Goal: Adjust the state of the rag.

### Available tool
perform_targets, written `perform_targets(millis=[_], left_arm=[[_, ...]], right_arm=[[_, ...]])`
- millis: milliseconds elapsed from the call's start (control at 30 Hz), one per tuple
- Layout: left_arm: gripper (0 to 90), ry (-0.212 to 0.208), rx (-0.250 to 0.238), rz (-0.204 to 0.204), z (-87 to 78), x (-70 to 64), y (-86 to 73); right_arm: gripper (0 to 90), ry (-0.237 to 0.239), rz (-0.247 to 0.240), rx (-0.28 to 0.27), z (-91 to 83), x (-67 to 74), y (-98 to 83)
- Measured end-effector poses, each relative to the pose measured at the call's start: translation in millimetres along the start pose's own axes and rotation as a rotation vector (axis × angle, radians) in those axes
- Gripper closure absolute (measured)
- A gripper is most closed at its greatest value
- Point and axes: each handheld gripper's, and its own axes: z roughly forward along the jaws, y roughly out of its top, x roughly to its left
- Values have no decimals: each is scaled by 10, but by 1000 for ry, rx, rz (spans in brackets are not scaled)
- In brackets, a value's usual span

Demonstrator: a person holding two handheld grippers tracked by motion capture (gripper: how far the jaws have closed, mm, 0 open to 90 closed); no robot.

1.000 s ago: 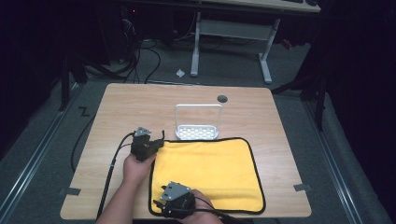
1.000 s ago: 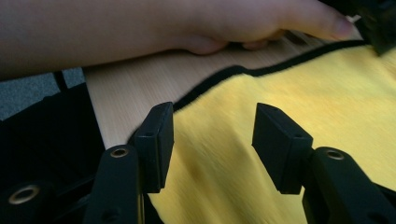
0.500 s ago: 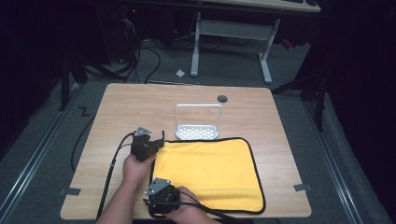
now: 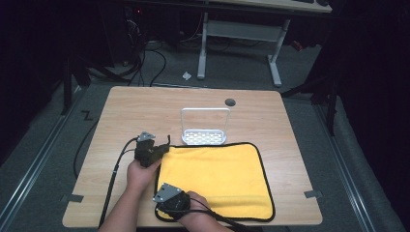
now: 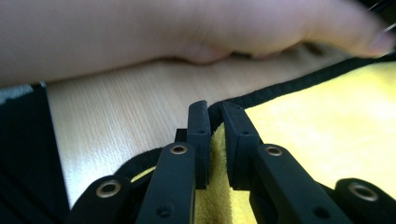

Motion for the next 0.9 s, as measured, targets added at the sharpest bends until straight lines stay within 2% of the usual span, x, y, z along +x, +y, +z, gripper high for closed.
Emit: perform_targets(millis=[67,100,167,233,267,300,333,367,433,633,667,700,900], left_arm=[[831,-23,-27,-11,-47,11,6],[834,-34,-36,-29,-67,24,9],[837,-36,-48,-42,-89,29,8],[838,-57,-86,-79,-129,25,1],[838,-63,-106,-87,-153,19,4],[838,-76,-144,-120,-209,22,19],[838,-76,-144,-120,-209,22,19],[838,-91,-182,-149,-280,41,39],[838,-87,-191,-153,-315,53,50],[838,-44,-225,-165,-633,172,96],[838,-44,-225,-165,-633,172,96],[837,-24,-228,-165,-755,220,102],[837,35,-252,-179,-1198,424,95]], right_arm=[[831,-14,3,-38,-102,-15,11],[832,-19,3,-58,-156,-26,18],[833,-26,9,-78,-208,-39,27],[834,-37,28,-125,-343,-88,66],[834,-37,28,-125,-343,-88,66],[834,-37,35,-145,-406,-110,99],[834,-37,34,-150,-427,-110,117],[834,-35,33,-156,-441,-109,136],[833,-34,22,-168,-451,-86,182],[832,-16,-4,-204,-375,46,399],[832,-16,-4,-204,-375,46,399],[832,-2,-12,-212,-321,113,498],[830,56,-37,-252,-159,320,788]])
